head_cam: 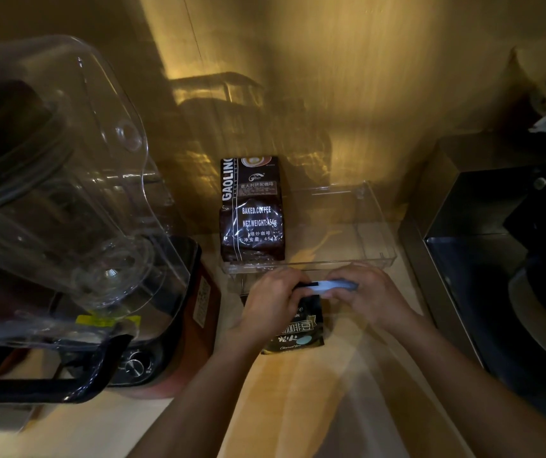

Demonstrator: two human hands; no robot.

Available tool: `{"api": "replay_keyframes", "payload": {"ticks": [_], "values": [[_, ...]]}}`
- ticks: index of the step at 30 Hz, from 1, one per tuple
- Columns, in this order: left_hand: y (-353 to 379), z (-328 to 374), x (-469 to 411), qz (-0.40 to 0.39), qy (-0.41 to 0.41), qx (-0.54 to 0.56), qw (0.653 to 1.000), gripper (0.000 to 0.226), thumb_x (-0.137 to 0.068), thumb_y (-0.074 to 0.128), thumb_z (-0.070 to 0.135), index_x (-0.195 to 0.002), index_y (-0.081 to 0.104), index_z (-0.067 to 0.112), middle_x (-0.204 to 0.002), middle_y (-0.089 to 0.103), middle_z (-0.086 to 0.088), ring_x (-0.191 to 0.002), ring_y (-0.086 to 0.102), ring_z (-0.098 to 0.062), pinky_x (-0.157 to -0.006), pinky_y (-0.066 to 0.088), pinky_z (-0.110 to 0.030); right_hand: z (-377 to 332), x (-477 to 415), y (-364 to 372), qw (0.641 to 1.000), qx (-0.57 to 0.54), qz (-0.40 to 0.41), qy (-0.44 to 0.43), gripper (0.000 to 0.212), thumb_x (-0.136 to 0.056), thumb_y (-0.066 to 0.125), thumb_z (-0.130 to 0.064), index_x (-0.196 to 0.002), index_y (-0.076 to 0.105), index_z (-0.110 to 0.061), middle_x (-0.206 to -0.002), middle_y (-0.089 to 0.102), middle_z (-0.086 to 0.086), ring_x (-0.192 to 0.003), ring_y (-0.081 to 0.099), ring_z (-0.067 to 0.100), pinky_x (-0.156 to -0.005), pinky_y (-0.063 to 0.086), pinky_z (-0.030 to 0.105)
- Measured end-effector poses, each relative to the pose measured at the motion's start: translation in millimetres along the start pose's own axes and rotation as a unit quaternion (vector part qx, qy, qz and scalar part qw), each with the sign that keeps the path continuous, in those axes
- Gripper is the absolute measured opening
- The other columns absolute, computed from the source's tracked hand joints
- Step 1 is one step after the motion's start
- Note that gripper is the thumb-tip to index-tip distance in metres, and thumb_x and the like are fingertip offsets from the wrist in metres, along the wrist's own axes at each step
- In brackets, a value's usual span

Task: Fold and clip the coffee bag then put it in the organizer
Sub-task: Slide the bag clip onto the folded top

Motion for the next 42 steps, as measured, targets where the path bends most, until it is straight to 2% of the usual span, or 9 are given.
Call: {"api": "replay_keyframes", "payload": {"ticks": [5,9,13,21,27,30,36,39,42], "values": [[3,-9,1,-0.002,-0.022,0.025,0.999,0.010,-0.085,0.062,0.019,-0.093,0.065,0.014,-0.090,0.067,-0.005,-0.085,0.056,-0.016,-0.072,0.038,-0.022,21,6,-4,0.995,-0.078,-0.007,0.058,0.016,-0.075,0.069,-0.010,-0.090,0.065,-0.014,-0.091,0.061,0.004,-0.086,0.054,0.017,-0.075,0.043,0.026],[5,-15,-3,-0.033,-0.044,0.051,0.997,0.010,-0.088,0.056,0.017,-0.091,0.066,0.017,-0.090,0.069,-0.002,-0.084,0.058,-0.015,-0.072,0.041,-0.027,18,6,-1,0.995,-0.078,-0.001,0.054,0.012,-0.077,0.066,-0.005,-0.086,0.063,-0.010,-0.088,0.058,0.005,-0.084,0.053,0.018,-0.071,0.040,0.022],[2,-16,-6,-0.002,-0.059,-0.018,0.998,0.008,-0.088,0.055,0.013,-0.087,0.063,0.015,-0.086,0.067,-0.006,-0.081,0.056,-0.020,-0.067,0.041,-0.031,13,3,-2,0.997,-0.069,0.017,0.041,0.010,-0.076,0.066,-0.004,-0.085,0.063,-0.004,-0.087,0.058,0.010,-0.083,0.053,0.022,-0.072,0.041,0.030],[17,-8,2,0.042,-0.094,-0.046,0.994,0.016,-0.085,0.050,0.008,-0.079,0.041,0.020,-0.076,0.051,-0.005,-0.068,0.029,-0.012,-0.062,0.014,-0.028,-1,1,14,0.996,-0.086,0.013,0.035,0.010,-0.077,0.066,-0.009,-0.085,0.061,-0.005,-0.086,0.055,0.007,-0.080,0.050,0.018,-0.068,0.038,0.022],[15,-15,5,0.051,-0.107,-0.050,0.992,0.014,-0.086,0.050,0.009,-0.082,0.043,0.020,-0.080,0.047,0.000,-0.072,0.030,-0.011,-0.069,0.022,-0.027,17,5,10,0.987,-0.143,-0.006,0.076,0.011,-0.077,0.067,-0.016,-0.086,0.063,-0.020,-0.088,0.059,0.000,-0.079,0.055,0.016,-0.067,0.044,0.025],[14,-9,3,0.056,-0.082,-0.062,0.993,0.008,-0.086,0.051,0.005,-0.082,0.049,0.012,-0.078,0.057,-0.009,-0.071,0.039,-0.018,-0.065,0.015,-0.025,29,7,4,0.983,-0.155,0.014,0.092,0.008,-0.075,0.069,-0.012,-0.082,0.065,-0.013,-0.087,0.062,0.009,-0.078,0.055,0.025,-0.067,0.044,0.032],[17,-1,0,0.049,-0.066,-0.066,0.994,0.010,-0.077,0.058,-0.004,-0.080,0.055,0.005,-0.077,0.061,-0.015,-0.074,0.052,-0.031,-0.067,0.021,-0.029,18,6,19,0.981,-0.170,0.044,0.087,0.008,-0.072,0.070,-0.006,-0.077,0.064,-0.008,-0.082,0.059,0.010,-0.077,0.051,0.020,-0.063,0.036,0.013],[18,1,-1,0.040,-0.059,-0.062,0.996,0.007,-0.074,0.059,-0.003,-0.080,0.057,0.001,-0.077,0.062,-0.018,-0.076,0.055,-0.034,-0.076,0.030,-0.035,6,4,26,0.980,-0.171,0.061,0.077,0.008,-0.070,0.070,-0.003,-0.075,0.065,-0.008,-0.076,0.057,-0.004,-0.078,0.050,0.016,-0.067,0.036,0.013],[13,0,0,0.055,-0.056,-0.047,0.996,0.004,-0.074,0.055,0.001,-0.076,0.057,-0.002,-0.072,0.062,-0.020,-0.072,0.056,-0.034,-0.074,0.033,-0.036,-4,3,25,0.984,-0.152,0.071,0.055,0.010,-0.070,0.070,-0.004,-0.077,0.066,-0.010,-0.075,0.052,-0.016,-0.083,0.049,0.016,-0.078,0.037,0.029]]}}
Point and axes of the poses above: each hand's wrist, its own x-axis away from the middle knuckle, its own y-axis out of the palm, z = x × y, the point moved 10 cm from there along -x, towards the middle knuckle
